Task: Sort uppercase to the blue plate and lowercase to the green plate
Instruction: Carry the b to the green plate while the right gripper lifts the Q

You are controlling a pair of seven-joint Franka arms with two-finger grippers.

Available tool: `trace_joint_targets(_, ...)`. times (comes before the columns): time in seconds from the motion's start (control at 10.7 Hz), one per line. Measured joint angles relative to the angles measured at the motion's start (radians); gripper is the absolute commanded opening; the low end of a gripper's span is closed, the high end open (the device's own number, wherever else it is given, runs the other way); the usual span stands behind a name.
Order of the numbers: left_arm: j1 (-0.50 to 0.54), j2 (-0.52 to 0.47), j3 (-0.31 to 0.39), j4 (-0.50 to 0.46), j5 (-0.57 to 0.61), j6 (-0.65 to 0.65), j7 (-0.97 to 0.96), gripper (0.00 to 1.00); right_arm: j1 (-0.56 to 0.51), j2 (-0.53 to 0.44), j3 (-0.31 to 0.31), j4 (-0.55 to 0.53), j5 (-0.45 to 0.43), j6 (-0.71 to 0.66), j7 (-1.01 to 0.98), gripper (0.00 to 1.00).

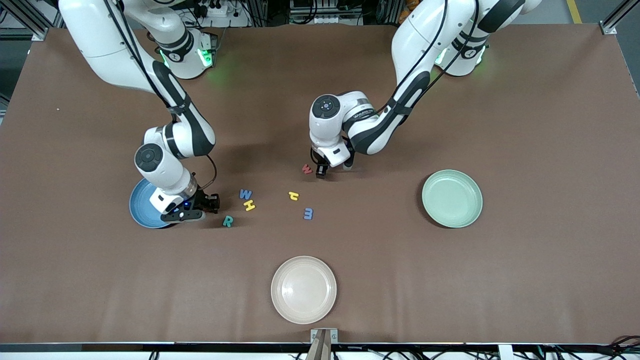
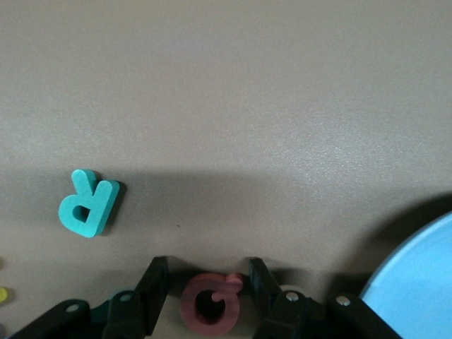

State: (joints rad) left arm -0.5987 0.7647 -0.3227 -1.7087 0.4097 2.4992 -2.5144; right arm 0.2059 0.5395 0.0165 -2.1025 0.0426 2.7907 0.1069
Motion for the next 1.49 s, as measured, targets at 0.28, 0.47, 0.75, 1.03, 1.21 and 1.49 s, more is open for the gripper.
trace_joint_targets(0.28,0.001,-0.005,0.000,0.002,0.000,0.001,0.000,0.00,0.000,-0.004,0.001,-0.006,-0.005,0.002,0.000,0.47)
trace_joint_targets(0.47,0.002,-0.005,0.000,0.002,0.000,0.001,0.000,0.00,0.001,-0.009,0.002,-0.012,-0.014,0.004,0.000,0.44)
trace_joint_targets(0.75,0.032,-0.009,0.008,0.007,0.001,0.001,0.010,0.00,0.001,-0.012,0.002,-0.015,-0.024,0.004,0.000,0.38)
trace_joint_targets(1.03,0.092,-0.050,0.008,0.009,0.002,-0.039,0.070,0.00,0.001,-0.022,0.002,-0.024,-0.026,-0.003,-0.002,0.32)
trace_joint_targets(1.21,0.119,-0.086,0.008,0.009,0.002,-0.071,0.091,0.00,0.001,-0.023,0.002,-0.025,-0.026,-0.001,-0.007,0.31)
trace_joint_targets(1.49,0.212,-0.140,0.004,0.010,0.002,-0.101,0.153,0.00,0.001,-0.023,0.002,-0.025,-0.026,-0.001,-0.009,0.31)
